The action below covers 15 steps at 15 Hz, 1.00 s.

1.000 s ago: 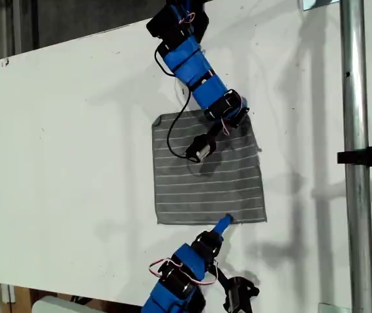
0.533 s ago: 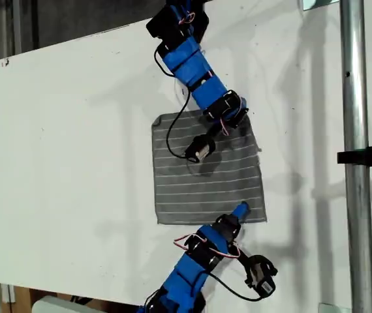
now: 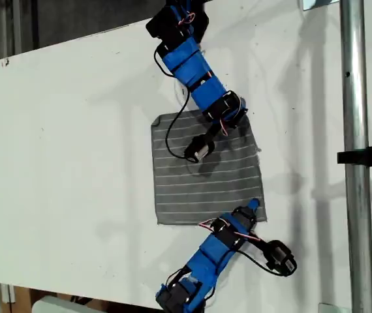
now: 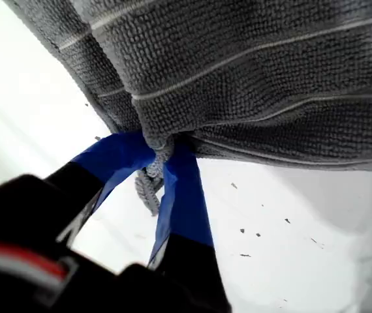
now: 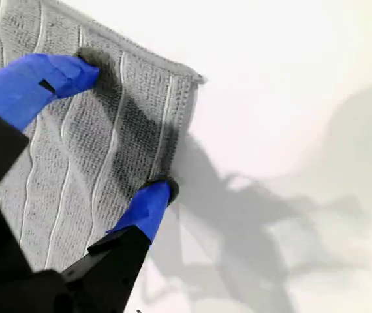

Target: Grasp corners of a towel and fold twice.

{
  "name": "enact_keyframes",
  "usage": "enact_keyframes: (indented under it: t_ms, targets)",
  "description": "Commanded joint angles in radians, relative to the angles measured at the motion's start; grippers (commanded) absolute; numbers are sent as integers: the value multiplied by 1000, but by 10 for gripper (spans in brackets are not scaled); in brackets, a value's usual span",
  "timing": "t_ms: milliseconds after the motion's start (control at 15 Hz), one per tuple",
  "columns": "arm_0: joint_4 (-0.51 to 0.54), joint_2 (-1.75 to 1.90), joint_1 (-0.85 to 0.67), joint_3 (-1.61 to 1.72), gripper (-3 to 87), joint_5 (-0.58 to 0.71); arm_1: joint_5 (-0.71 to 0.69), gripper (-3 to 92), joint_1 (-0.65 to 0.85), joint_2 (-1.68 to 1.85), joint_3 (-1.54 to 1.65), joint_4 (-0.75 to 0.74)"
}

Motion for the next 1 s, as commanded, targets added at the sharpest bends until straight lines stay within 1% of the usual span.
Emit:
enact_keyframes:
  t_ms: [0, 67, 133, 200, 267, 400, 533, 800, 933]
  targets:
    - [0, -61, 9, -103, 294, -14, -5, -2, 9, 48, -23, 12]
    - [-9, -95, 9, -106, 234, -28, -3, -2, 8, 48, -23, 12]
    - [-9, -123, 9, -106, 129, -44, -2, -2, 6, 49, -23, 14]
    - [0, -132, 9, -106, -12, -55, 2, -2, 3, 51, -23, 17]
    - [12, -126, 9, -106, -29, -54, 5, -2, 2, 52, -23, 20]
    - [66, -101, 6, -129, -29, -40, 6, -2, 2, 60, -23, 21]
    - [117, -37, 6, -163, -29, 21, 14, -2, -17, 103, -26, 21]
    - [138, 242, 25, -156, -29, 144, 78, -2, -123, 308, -75, 41]
    - [196, 348, 37, -147, -29, 137, 83, -2, -175, 380, -98, -15]
